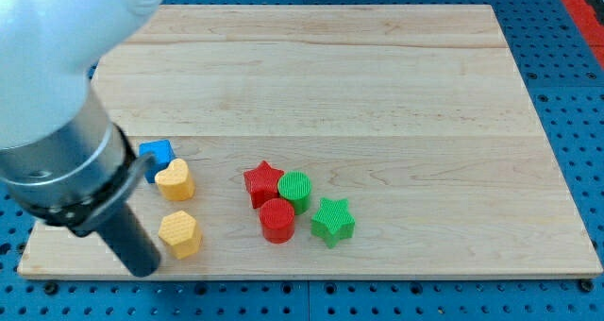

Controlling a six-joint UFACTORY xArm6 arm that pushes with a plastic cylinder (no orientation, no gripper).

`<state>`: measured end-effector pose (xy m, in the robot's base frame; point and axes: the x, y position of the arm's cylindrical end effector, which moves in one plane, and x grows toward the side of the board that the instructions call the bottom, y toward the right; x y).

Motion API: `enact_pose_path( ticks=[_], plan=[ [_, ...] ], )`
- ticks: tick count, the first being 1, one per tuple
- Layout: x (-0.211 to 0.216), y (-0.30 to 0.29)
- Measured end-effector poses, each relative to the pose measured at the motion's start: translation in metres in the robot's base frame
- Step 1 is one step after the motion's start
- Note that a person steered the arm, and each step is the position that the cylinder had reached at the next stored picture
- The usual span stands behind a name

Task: Place the red circle to the bottom right of the green circle

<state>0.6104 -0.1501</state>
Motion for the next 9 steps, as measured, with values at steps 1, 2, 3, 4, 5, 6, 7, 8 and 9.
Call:
enact_pose_path(
  ticks=[1,2,3,4,5,6,7,8,9],
  plan=[
    [0.000,0.042],
    [-0.001,0.081],
    [-0.018,0.102],
    [-0.032,0.123],
    [-0.034,0.135],
    [-0.035,0.135],
    [-0.041,0.140],
    [-0.086,0.148],
    [-0.123,0.153]
  ],
)
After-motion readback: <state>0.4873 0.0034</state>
